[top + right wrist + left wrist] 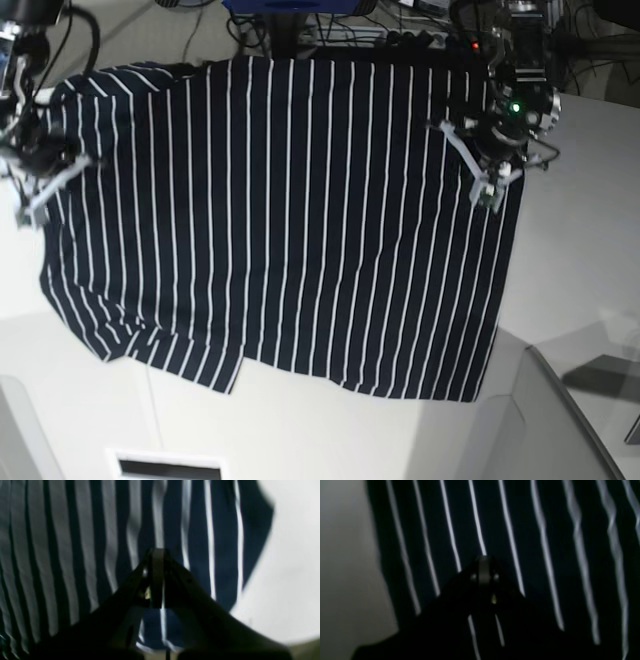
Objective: Layout the t-shirt on the table in an organized manner, then fold the t-shirt properly
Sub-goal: 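Lower both grippers onto the shirt body and grasp fabric, then drag the grasped fabric with both grippers toward the collar edge, release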
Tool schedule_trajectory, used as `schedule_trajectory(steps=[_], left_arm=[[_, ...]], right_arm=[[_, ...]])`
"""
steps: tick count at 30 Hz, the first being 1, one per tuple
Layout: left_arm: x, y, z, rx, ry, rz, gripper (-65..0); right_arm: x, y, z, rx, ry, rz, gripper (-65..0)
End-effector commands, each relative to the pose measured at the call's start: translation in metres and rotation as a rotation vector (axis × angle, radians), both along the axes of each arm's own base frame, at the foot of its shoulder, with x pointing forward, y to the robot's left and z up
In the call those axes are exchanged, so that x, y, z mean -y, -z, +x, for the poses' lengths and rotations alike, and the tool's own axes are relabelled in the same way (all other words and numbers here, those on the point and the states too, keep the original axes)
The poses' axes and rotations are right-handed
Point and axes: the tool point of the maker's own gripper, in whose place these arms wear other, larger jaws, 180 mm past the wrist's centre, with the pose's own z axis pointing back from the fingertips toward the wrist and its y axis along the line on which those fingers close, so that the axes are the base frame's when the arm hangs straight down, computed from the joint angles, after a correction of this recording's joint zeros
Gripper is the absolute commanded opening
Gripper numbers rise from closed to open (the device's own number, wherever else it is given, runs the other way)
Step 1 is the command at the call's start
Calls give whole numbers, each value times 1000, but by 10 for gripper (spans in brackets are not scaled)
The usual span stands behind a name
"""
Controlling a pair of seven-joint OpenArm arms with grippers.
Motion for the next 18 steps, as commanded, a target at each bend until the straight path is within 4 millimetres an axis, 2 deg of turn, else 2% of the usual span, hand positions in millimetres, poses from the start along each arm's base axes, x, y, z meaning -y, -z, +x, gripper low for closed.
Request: schedule_trajectory(steps=[1,3,10,14,18], left_arm=[[-3,-1,2,10,-8,-1,-650],[-5,9,-3,-3,-19,-13,-650],[-13,20,6,39,-65,-17,-650],[-14,18,18,54,-66,-18,-650],[-16,17,35,70,-75,-24,-650]], right_arm=[[4,-3,4,20,0,0,-650],[3,9,-4,-14,8,16,-650],[11,24,5,-33,33,34,-650],[-3,32,22,-51,-17,53,-650],[-4,34,46,-52,-29,63,-650]])
